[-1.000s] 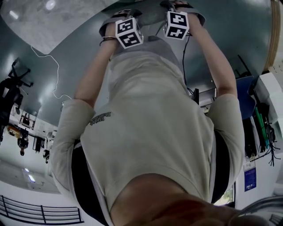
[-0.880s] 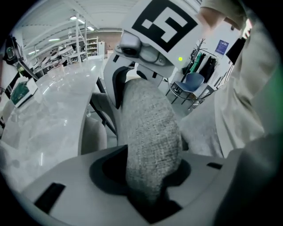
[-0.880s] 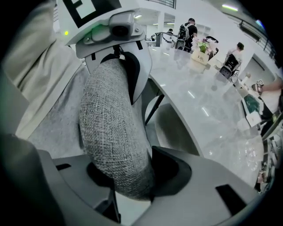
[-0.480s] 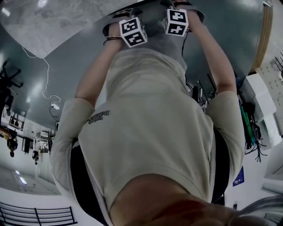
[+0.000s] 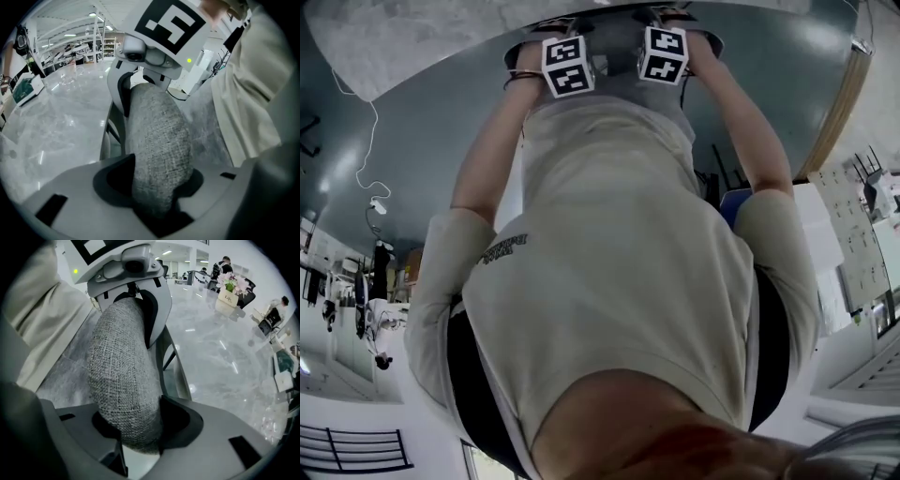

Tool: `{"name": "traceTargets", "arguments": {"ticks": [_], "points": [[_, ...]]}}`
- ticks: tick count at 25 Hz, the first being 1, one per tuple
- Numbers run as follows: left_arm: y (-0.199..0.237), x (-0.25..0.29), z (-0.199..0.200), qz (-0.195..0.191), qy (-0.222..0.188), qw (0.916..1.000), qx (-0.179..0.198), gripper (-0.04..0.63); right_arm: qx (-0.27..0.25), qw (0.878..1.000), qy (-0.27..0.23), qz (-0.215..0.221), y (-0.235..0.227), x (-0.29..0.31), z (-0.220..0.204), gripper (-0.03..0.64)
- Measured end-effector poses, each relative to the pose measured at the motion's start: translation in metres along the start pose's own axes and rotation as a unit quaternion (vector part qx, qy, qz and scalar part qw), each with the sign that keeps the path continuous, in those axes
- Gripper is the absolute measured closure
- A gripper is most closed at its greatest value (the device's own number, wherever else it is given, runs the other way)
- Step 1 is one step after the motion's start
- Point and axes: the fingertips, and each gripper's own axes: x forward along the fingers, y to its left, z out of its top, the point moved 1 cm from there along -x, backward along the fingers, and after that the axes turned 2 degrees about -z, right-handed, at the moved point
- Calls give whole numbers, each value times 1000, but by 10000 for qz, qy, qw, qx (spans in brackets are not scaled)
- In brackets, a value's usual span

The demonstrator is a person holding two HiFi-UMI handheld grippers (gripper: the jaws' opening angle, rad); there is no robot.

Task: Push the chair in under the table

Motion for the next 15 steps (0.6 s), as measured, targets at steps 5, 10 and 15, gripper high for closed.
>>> {"name": "traceTargets", "arguments": {"ticks": [5, 10, 15], "points": [[-1, 3, 16, -48, 64, 10000, -49, 416, -150, 9995, -177, 198, 3, -7, -13, 414], [-3, 3, 3, -90, 141, 9999, -23, 410, -204, 9990, -295, 256, 7, -1, -2, 410], [-4, 2, 2, -17, 268, 9996, 52, 410, -221, 9981, -295, 498, 10, 0, -2, 376]]}}
